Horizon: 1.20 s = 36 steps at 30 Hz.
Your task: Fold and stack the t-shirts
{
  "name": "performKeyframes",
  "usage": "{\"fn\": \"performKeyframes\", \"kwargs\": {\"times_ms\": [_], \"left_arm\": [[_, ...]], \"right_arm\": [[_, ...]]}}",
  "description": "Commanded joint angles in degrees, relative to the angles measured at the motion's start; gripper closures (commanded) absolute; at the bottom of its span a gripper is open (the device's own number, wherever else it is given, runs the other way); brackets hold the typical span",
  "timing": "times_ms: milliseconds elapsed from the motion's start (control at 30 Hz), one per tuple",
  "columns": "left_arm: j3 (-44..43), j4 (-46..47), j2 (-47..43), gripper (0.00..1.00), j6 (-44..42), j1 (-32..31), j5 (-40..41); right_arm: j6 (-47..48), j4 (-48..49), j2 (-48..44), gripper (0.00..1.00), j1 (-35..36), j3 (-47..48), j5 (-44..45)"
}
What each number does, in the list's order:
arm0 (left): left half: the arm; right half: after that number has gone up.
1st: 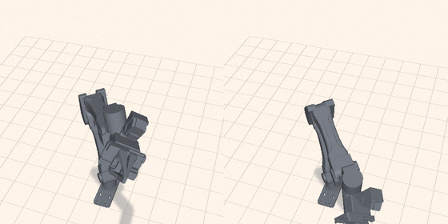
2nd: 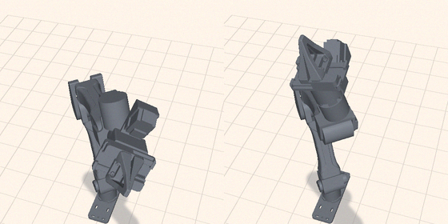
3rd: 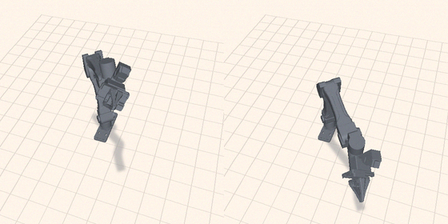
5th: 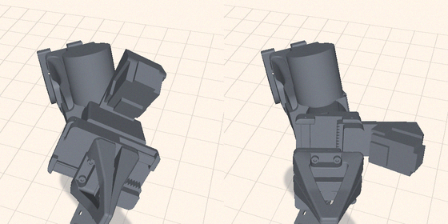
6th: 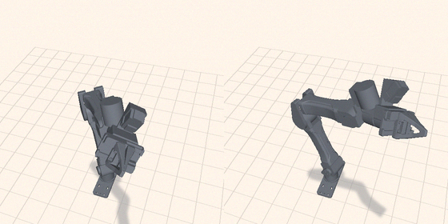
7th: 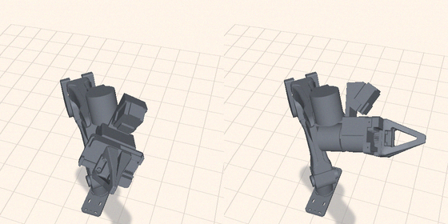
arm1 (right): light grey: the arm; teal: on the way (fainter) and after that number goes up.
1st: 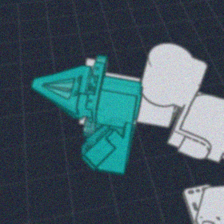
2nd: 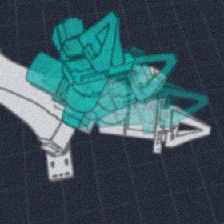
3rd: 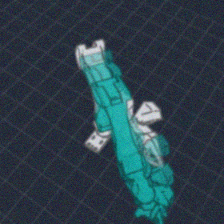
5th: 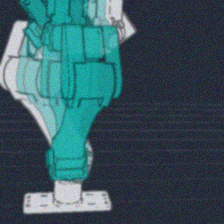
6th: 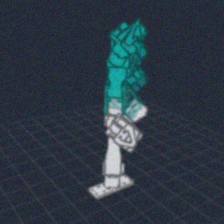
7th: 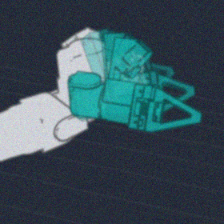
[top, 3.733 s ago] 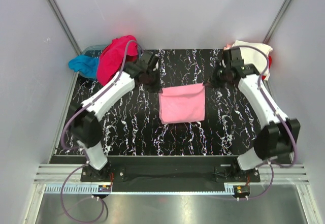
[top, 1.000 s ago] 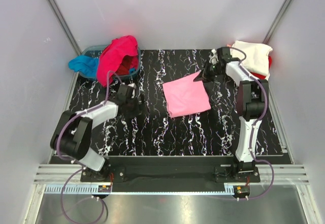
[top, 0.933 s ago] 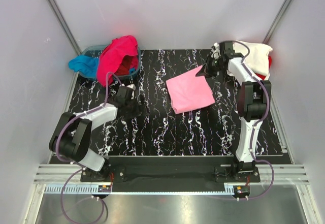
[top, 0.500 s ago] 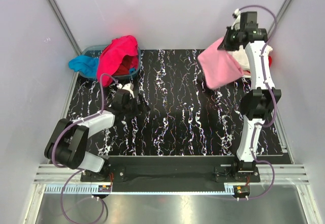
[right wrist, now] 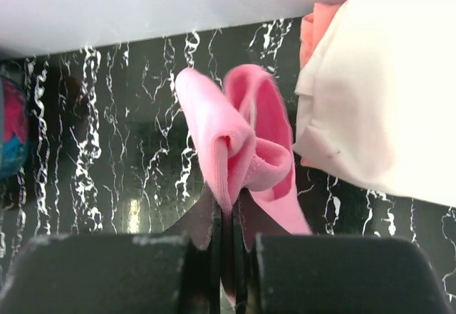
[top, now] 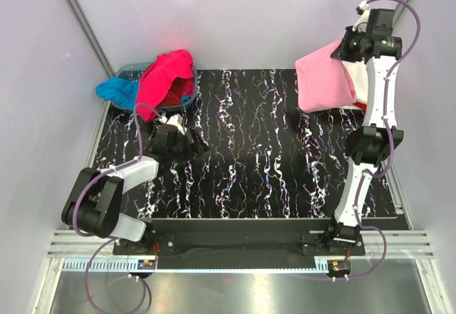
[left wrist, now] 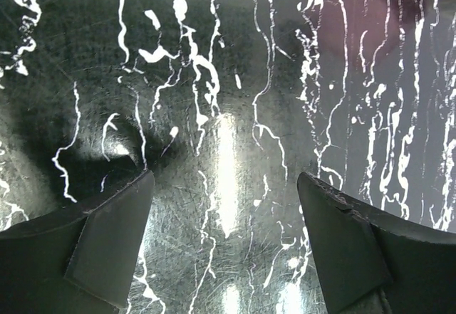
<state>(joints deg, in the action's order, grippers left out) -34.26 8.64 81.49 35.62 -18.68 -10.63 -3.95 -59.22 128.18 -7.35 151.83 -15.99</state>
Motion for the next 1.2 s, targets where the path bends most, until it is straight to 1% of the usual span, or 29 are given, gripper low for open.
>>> {"fn": "performKeyframes", "kwargs": {"times_ms": [0,167,400,700,933,1167], "left_arm": [[0.1,4.6,0.2,0.14,0.0,0.1,-0.9],[-0.1,5.0,0.6,0.15,0.1,0.1,-1.0],[-0.4,5.0,0.9,0.16,0.1,0.1,-1.3],[-0.2,5.2,0.9,0.17,0.1,0.1,-1.4],[-0.1,5.4,0.9,0.18,0.1,0.1,-1.3],[-0.2,5.5,1.2,0.18,0.1,0.0,-1.6]], "right_arm": [[-1.3,6.7,-0.3,1.0,-3.1,4.3,-5.6],[-2.4,9.4,0.8,1.0,-5.4,4.3,-7.7],[-7.0,13.3,4.8,1.0,-8.2,7.1,-12.6],[-7.0,16.8,7.7,1.0,-8.5,8.1,-12.5],[-9.7,22.8,6.6,1.0,-8.9,8.5,-12.4],[-10.3,24.3,6.7,1.0,-9.3,8.3,-11.2]]}}
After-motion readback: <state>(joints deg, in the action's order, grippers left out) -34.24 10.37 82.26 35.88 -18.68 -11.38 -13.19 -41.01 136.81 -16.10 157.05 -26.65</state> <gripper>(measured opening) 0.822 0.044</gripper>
